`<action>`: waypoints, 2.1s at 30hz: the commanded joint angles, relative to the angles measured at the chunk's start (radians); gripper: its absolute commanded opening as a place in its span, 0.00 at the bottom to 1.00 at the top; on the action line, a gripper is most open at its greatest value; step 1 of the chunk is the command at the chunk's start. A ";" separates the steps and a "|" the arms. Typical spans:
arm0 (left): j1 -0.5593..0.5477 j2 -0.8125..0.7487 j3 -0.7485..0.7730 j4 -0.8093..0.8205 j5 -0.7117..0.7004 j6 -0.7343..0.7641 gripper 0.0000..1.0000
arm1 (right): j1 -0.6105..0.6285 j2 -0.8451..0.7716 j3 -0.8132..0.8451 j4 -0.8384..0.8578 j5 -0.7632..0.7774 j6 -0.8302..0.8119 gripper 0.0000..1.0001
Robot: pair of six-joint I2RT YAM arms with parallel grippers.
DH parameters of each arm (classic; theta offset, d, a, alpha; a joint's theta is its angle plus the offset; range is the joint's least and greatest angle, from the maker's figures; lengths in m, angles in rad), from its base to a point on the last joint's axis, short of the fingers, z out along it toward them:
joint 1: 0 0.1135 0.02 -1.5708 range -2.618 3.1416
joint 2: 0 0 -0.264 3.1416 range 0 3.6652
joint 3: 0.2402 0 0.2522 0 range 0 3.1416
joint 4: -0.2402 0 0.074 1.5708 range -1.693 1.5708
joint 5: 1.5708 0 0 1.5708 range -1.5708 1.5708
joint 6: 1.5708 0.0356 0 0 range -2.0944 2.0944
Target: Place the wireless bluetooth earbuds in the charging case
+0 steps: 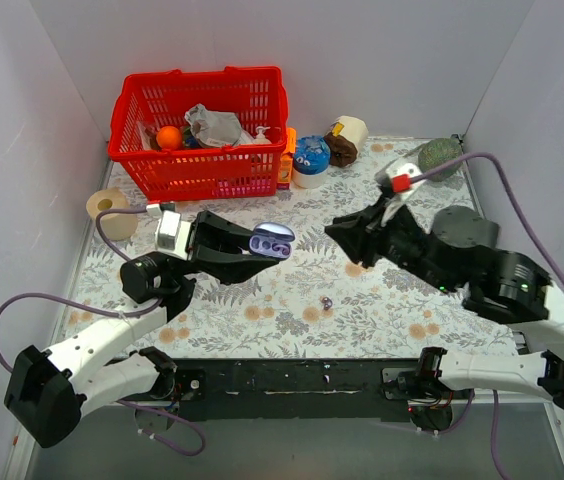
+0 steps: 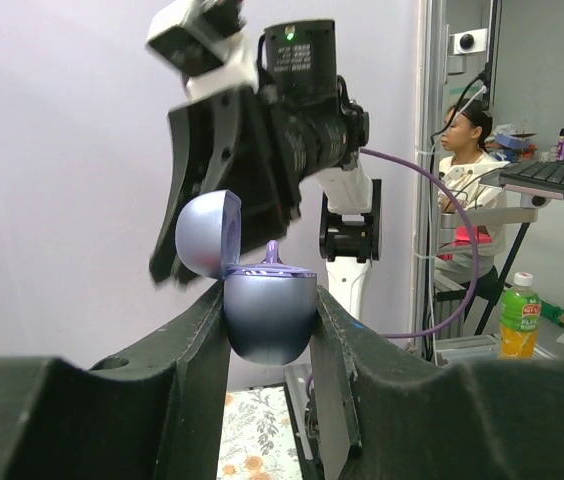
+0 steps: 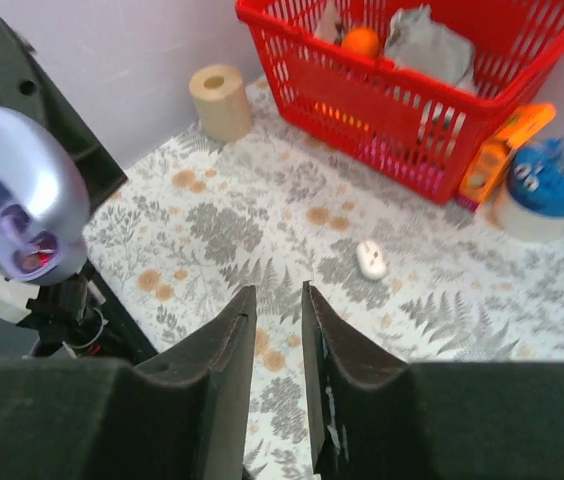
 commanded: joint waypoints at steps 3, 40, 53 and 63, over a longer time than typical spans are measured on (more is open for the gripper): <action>-0.004 -0.047 -0.038 -0.059 -0.041 0.036 0.00 | -0.002 0.103 -0.074 0.045 -0.002 0.163 0.21; -0.024 -0.100 -0.098 -0.320 -0.075 0.230 0.00 | 0.002 0.260 0.081 0.001 0.128 0.174 0.27; -0.026 -0.134 -0.138 -0.297 -0.185 0.257 0.01 | -0.014 0.206 -0.033 -0.042 0.158 0.316 0.22; -0.029 -0.128 -0.142 -0.341 -0.185 0.279 0.03 | 0.006 0.269 0.036 -0.030 0.132 0.258 0.22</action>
